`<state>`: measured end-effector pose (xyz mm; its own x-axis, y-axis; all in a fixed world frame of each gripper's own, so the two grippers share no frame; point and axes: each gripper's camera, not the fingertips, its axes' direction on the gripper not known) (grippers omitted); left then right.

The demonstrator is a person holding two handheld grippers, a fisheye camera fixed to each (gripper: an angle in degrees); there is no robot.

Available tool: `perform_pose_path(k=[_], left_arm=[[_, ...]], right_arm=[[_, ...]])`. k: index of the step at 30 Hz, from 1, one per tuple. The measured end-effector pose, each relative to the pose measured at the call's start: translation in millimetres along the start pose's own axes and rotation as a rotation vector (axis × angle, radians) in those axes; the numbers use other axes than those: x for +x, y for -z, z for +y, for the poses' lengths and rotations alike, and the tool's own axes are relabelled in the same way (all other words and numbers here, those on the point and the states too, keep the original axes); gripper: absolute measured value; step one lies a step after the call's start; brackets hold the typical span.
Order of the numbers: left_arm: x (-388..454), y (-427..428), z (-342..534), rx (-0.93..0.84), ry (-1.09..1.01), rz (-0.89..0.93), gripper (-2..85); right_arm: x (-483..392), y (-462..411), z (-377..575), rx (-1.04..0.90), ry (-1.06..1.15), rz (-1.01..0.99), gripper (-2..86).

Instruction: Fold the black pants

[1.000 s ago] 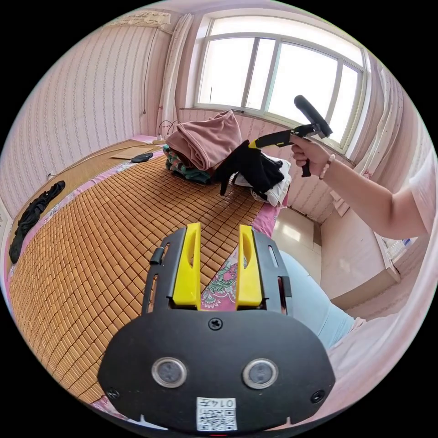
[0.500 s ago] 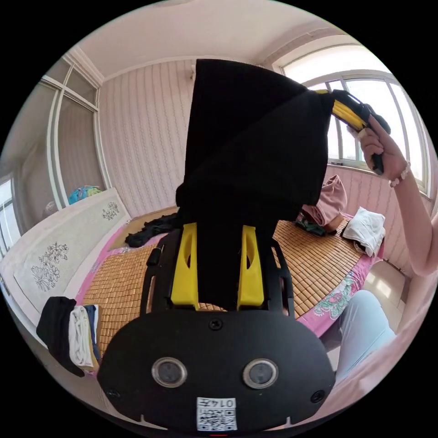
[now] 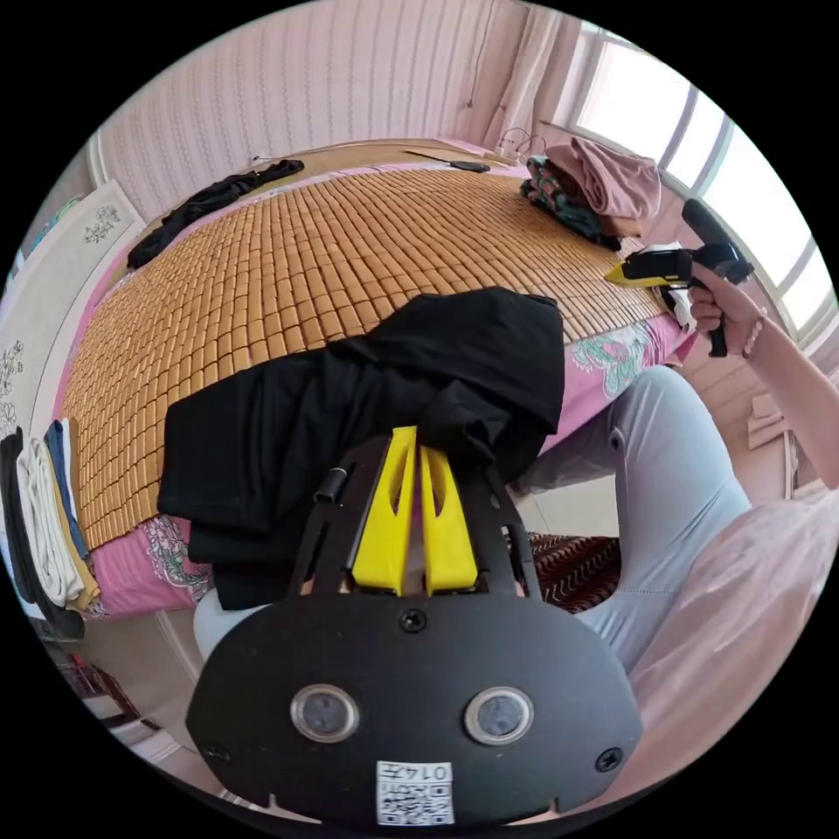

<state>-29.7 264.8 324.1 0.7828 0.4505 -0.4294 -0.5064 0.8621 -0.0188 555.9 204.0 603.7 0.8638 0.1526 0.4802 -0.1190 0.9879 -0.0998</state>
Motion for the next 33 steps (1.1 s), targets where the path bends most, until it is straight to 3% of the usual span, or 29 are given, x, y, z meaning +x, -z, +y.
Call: perform_pose_path(k=[4,9,16,21,26,28,30,33], left_arm=[[3.6,19.4,-3.6,0.025,-0.024,0.082,-0.9],[-13.2,41.1,-4.1,-0.071,-0.032,0.213,-0.5],[-124.9,109.9,62.8,0.026,0.376,-0.075,5.1],[-198.0,113.5,98.3,-0.021,0.618,-0.01,7.1],[-222.1,109.7,83.9,0.045,0.676,0.101,8.5],[-230.1,97.8,74.3,-0.052,0.668,0.141,9.5],[-238.8,90.1,69.2,-0.115,0.663,0.193,10.3],[-250.2,92.1,68.5,-0.142,0.661,0.201,8.9]], right_arm=[[-7.5,-1.2,-2.7,-0.003,0.008,0.069,-0.1],[-81.9,-24.4,-16.7,-0.075,0.273,0.085,1.3],[-243.4,-109.5,-26.3,-0.226,0.788,0.091,7.7],[-368.5,-205.1,-21.9,-0.393,1.054,0.113,9.7],[-416.5,-278.7,-17.1,-0.532,1.113,0.259,12.9],[-414.9,-299.8,-17.5,-0.63,1.1,0.334,10.7],[-412.8,-290.9,-25.9,-0.607,1.08,0.343,2.4],[-404.5,-252.2,-45.5,-0.513,0.999,0.294,0.6]])
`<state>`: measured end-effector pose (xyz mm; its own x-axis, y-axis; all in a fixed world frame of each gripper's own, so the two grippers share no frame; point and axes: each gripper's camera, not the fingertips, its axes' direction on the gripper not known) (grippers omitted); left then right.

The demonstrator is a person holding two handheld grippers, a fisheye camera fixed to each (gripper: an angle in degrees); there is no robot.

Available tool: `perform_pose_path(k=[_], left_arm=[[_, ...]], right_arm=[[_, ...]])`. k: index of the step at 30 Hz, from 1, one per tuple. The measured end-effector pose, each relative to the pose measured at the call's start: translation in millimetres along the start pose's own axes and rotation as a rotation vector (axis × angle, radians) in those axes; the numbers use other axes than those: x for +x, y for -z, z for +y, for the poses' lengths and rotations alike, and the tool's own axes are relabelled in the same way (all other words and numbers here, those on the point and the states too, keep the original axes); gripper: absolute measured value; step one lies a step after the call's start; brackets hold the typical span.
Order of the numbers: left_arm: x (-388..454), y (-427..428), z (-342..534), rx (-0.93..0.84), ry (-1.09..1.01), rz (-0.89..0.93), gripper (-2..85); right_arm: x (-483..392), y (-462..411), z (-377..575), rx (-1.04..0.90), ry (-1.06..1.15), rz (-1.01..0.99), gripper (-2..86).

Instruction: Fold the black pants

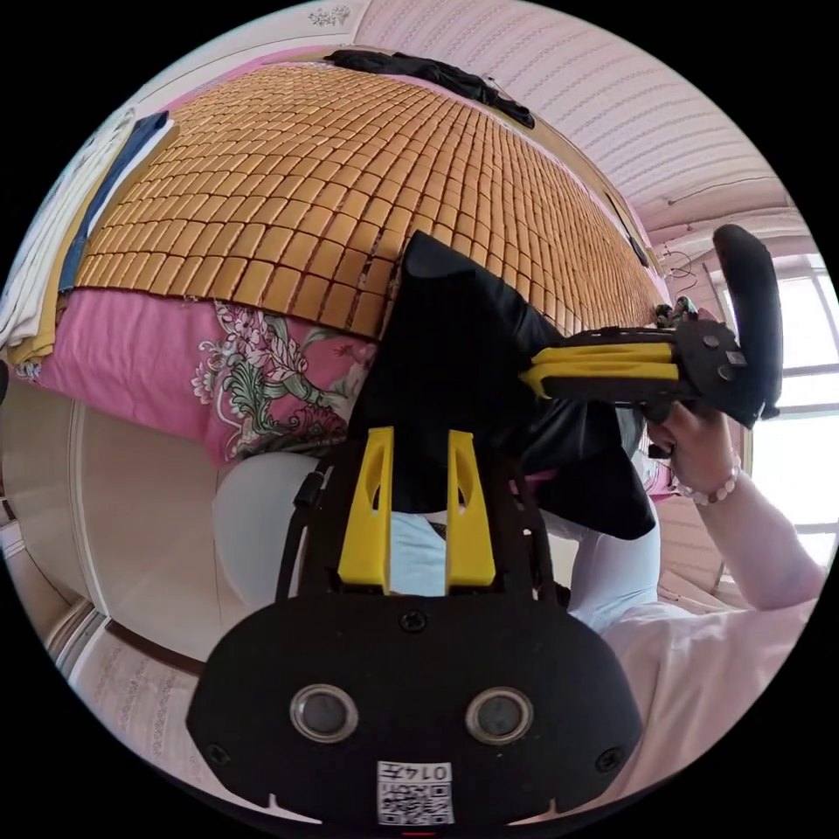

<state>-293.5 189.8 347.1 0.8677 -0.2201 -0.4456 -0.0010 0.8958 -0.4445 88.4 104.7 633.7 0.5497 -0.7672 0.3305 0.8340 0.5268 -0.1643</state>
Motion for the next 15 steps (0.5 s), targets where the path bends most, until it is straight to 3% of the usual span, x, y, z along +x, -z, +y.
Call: perform_pose_path(k=[6,15], left_arm=[[-22.5,11.6,3.0,-0.044,0.06,0.019,1.0],[-1.1,133.5,79.3,0.343,-0.145,0.139,-1.0]], right_arm=[[40.7,84.0,75.2,0.262,-0.231,-0.097,0.1],[41.8,184.8,184.3,0.594,-0.411,-0.102,0.0]])
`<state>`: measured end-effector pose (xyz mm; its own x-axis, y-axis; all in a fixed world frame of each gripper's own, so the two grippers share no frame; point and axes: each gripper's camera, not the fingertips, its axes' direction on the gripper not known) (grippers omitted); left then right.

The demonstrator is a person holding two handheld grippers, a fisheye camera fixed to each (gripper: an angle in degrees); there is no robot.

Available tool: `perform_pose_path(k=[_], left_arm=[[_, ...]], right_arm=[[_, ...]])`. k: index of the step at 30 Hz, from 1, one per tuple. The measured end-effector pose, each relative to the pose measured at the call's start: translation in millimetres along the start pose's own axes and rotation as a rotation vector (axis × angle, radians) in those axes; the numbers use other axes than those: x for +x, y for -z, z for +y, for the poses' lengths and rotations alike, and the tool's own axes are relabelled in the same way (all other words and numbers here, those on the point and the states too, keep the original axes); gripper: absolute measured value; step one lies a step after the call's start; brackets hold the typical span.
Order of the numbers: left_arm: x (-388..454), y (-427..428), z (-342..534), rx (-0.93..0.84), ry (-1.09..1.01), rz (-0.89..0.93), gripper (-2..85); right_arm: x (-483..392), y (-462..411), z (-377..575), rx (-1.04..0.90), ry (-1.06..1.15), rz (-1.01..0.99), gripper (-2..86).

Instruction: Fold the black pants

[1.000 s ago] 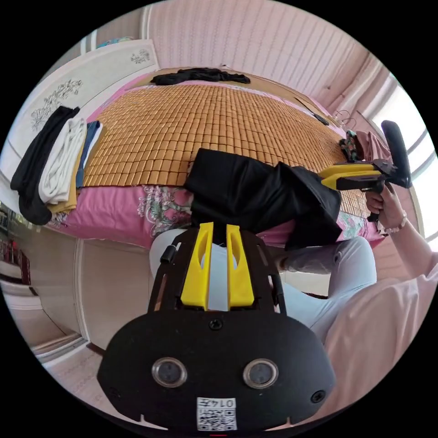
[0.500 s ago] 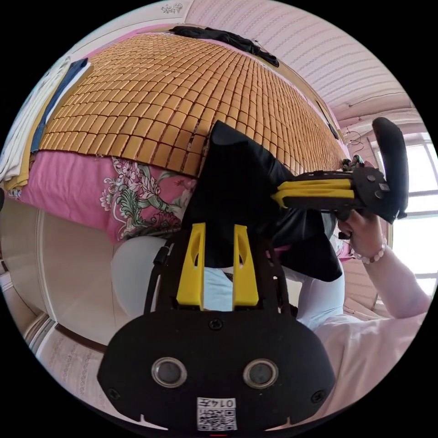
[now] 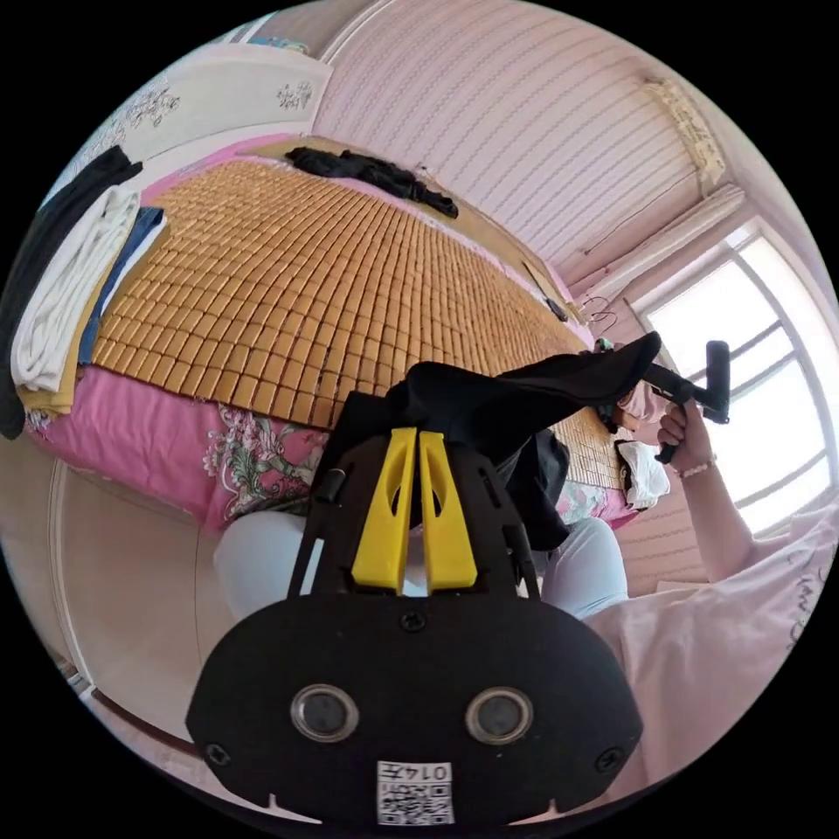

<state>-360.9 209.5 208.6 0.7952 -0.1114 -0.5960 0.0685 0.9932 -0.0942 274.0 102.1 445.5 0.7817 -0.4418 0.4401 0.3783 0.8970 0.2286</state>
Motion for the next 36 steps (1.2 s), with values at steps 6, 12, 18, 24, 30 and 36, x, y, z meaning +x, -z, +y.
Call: perform_pose_path(k=[6,12,18,24,30,36], left_arm=[[120.8,87.6,-17.8,0.199,-0.408,0.175,-1.0],[304.4,159.8,-76.5,0.416,-0.77,0.761,-1.0],[309.2,281.2,-80.6,0.776,-0.735,0.99,-1.0],[156.4,246.2,-33.6,0.643,-0.414,0.657,-1.0],[13.9,162.4,63.4,0.312,0.069,0.308,-1.0],[-40.0,156.9,85.0,0.283,0.24,0.191,-0.9]], right_arm=[[31.0,134.5,30.6,0.378,-0.162,0.123,-0.1],[-62.6,378.2,23.6,1.101,-0.047,0.479,-0.1],[-211.3,455.0,-102.5,1.077,0.377,0.499,-0.1],[-169.6,222.9,-221.7,0.334,0.394,0.444,-0.1],[-86.0,-53.6,-170.9,-0.251,0.216,0.219,-0.2],[-99.5,-134.5,-182.0,-0.365,0.253,0.127,0.1]])
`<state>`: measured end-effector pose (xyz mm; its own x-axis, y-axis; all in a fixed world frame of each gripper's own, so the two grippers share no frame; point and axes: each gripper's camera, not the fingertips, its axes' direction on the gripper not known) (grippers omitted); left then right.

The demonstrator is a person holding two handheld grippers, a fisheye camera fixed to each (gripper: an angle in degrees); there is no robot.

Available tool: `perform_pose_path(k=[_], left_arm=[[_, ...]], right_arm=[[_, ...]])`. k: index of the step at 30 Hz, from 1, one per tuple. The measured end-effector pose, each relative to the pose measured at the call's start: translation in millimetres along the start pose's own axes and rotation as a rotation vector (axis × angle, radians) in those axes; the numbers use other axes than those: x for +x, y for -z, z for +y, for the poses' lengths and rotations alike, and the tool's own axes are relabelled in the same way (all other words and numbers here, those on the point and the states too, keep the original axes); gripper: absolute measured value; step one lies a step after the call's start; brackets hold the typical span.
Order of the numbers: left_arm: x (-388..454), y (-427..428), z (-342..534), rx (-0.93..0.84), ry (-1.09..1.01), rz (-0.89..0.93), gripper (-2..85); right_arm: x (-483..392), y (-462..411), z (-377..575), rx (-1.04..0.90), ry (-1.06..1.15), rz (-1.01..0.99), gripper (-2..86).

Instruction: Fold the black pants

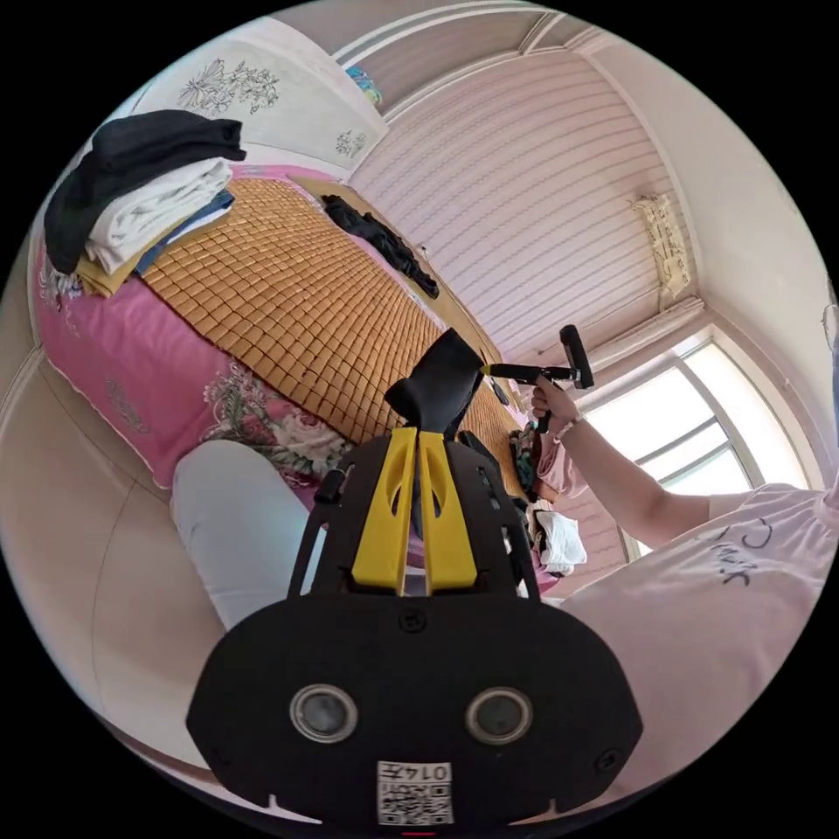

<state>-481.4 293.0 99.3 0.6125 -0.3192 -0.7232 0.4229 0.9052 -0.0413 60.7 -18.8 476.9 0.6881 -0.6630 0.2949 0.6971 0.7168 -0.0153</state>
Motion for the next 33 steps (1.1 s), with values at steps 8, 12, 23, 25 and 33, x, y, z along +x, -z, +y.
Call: perform_pose_path(k=[8,12,23,25,33], left_arm=[[-37.9,55.9,-102.1,0.32,-0.067,-0.447,4.8],[-62.8,45.2,-109.4,0.303,0.009,-0.521,6.6],[-38.1,-87.9,-76.7,0.035,-0.024,-0.323,5.9],[-28.3,-112.1,-76.9,-0.008,-0.045,-0.29,6.3],[32.8,-232.1,-77.4,-0.208,-0.291,-0.259,8.3]], right_arm=[[-70.9,19.5,-155.6,0.147,0.178,-0.041,6.1],[-73.0,7.4,-143.7,0.168,0.184,-0.191,7.9],[-10.8,-46.3,41.2,-0.177,-0.19,-0.14,0.9],[1.7,-42.4,70.0,-0.11,-0.178,-0.135,0.1],[137.0,-63.6,269.0,-0.049,-0.669,0.006,9.8]])
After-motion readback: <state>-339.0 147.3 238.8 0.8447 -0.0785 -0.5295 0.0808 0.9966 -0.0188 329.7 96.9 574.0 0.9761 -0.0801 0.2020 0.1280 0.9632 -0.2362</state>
